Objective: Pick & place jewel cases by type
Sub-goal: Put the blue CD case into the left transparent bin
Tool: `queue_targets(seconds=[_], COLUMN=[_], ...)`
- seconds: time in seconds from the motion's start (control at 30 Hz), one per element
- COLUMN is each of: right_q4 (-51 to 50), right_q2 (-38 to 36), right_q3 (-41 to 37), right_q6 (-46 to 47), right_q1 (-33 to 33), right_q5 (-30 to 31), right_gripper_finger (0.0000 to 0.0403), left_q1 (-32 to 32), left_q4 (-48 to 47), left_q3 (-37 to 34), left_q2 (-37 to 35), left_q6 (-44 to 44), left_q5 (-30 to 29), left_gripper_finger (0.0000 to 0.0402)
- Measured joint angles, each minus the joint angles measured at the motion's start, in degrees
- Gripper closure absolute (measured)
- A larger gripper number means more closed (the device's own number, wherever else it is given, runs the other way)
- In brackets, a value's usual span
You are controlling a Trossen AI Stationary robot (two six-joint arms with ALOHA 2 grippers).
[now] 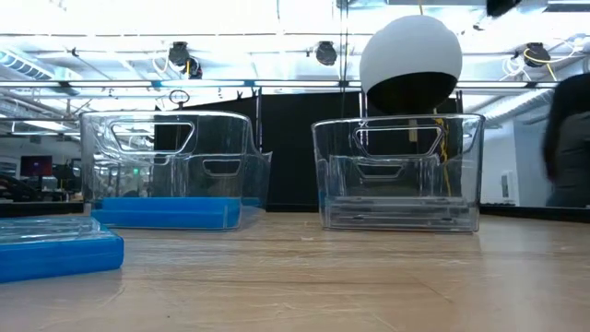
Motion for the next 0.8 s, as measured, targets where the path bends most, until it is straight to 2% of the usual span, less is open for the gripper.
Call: queue_targets(seconds=[0.1,0.27,0.33,0.4,0.5,0.53,0.6,0.73,0.8], right_q4=[7.5,19.7,25.6,31.2,35.8,36.2,35.8,30.2,26.9], right_q2=[5.0,15.7,20.3,24.7,29.4,30.3,31.3,31.1,30.8], right_q3=[0.0,0.0,0.0,0.2,1.8,2.5,4.8,9.2,10.7], right_q6=[-5.9,-11.9,-14.0,-20.0,-24.5,-25.3,-25.9,-24.9,-24.4], right_q1=[3.5,6.6,6.9,6.3,5.4,5.1,4.4,2.9,2.3], right_q5=[-0.2,-6.8,-8.8,-10.8,-12.8,-13.7,-13.8,-13.7,-13.8], right_gripper_finger=[0.0394,0.0394,0.0400,0.0401,0.0400,0.0401,0.0402,0.0402,0.0402], left_q1=[-4.0,-11.8,-14.7,-17.0,-19.6,-19.7,-18.4,-11.0,-7.1], left_q4=[0.8,3.1,3.3,3.6,7.6,10.3,15.1,24.8,24.9], left_q3=[2.6,3.7,3.7,3.7,3.6,3.2,3.0,3.0,3.3], left_q2=[0.0,0.5,0.5,0.7,0.7,0.7,0.7,0.7,-0.1], left_q6=[-2.9,-7.6,-12.0,-16.5,-14.1,-10.6,-2.1,16.1,23.7], left_q5=[-2.1,-9.2,-12.8,-16.4,-18.0,-16.6,-10.0,9.1,17.7], left_gripper_finger=[0.0395,0.0398,0.0397,0.0397,0.0398,0.0398,0.0396,0.0398,0.0398])
